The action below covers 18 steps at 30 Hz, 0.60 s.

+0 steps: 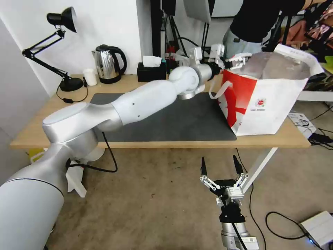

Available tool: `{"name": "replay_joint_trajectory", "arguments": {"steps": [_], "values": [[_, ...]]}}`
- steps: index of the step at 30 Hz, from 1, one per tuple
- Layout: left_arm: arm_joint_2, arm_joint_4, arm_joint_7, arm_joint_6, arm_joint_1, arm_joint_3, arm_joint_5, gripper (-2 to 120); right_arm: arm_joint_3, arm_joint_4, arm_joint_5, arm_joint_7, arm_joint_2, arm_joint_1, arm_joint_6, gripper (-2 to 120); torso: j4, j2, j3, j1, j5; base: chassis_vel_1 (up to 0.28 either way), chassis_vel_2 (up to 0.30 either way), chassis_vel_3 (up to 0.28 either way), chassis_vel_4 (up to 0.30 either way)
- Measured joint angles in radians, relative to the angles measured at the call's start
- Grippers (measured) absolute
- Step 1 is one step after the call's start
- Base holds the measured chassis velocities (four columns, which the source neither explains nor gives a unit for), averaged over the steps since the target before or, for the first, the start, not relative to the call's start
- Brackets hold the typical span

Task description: Pick up the trash from the table and place it into the takeout bag.

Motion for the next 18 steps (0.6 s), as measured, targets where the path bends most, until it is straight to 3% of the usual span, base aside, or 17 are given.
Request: {"name": "replay_joint_trajectory", "arguments": {"steps": [3,8,10,11,13,14,17,18], "values": [[0.034,-0.020,-0.018,-0.018,-0.017,-0.036,0.000,100,0.000,0.000,0.000,0.000,0.000,0.000,0.000,100,0.0001,0.000,0.000,0.000,0.0000,0.000,0.000,0.000,0.000],[0.137,-0.117,-0.071,-0.036,-0.035,-0.114,-0.005,100,0.000,0.000,0.000,0.000,0.000,0.000,0.000,100,0.0000,0.000,0.000,0.000,-0.0001,0.000,0.000,0.000,0.000],[0.224,-0.190,-0.096,-0.043,-0.029,-0.138,0.005,100,0.000,0.000,0.000,0.000,0.000,0.000,0.000,100,-0.0001,0.000,0.000,0.000,0.0000,0.000,0.000,0.000,0.000],[0.224,-0.190,-0.096,-0.043,-0.029,-0.138,0.005,100,0.000,0.000,0.000,0.000,0.000,0.000,0.000,100,-0.0001,0.000,0.000,0.000,0.0000,0.000,0.000,0.000,0.000],[0.324,-0.274,-0.101,-0.057,0.001,-0.149,0.047,100,0.000,0.000,0.000,0.000,0.000,0.000,0.000,100,-0.0002,0.000,0.000,0.000,-0.0002,0.000,0.000,0.000,0.000],[0.324,-0.274,-0.101,-0.057,0.001,-0.149,0.047,100,0.000,0.000,0.000,0.000,0.000,0.000,0.000,100,-0.0002,0.000,0.000,0.000,-0.0002,0.000,0.000,0.000,0.000],[0.501,-0.426,-0.105,-0.073,0.088,-0.210,0.119,100,0.000,0.000,0.000,0.000,0.000,0.000,0.000,100,0.0006,0.000,0.000,0.000,-0.0009,0.000,0.000,0.000,0.000],[0.501,-0.426,-0.105,-0.073,0.088,-0.210,0.119,100,0.000,0.000,0.000,0.000,0.000,0.000,0.000,100,0.0006,0.000,0.000,0.000,-0.0009,0.000,0.000,0.000,0.000]]}}
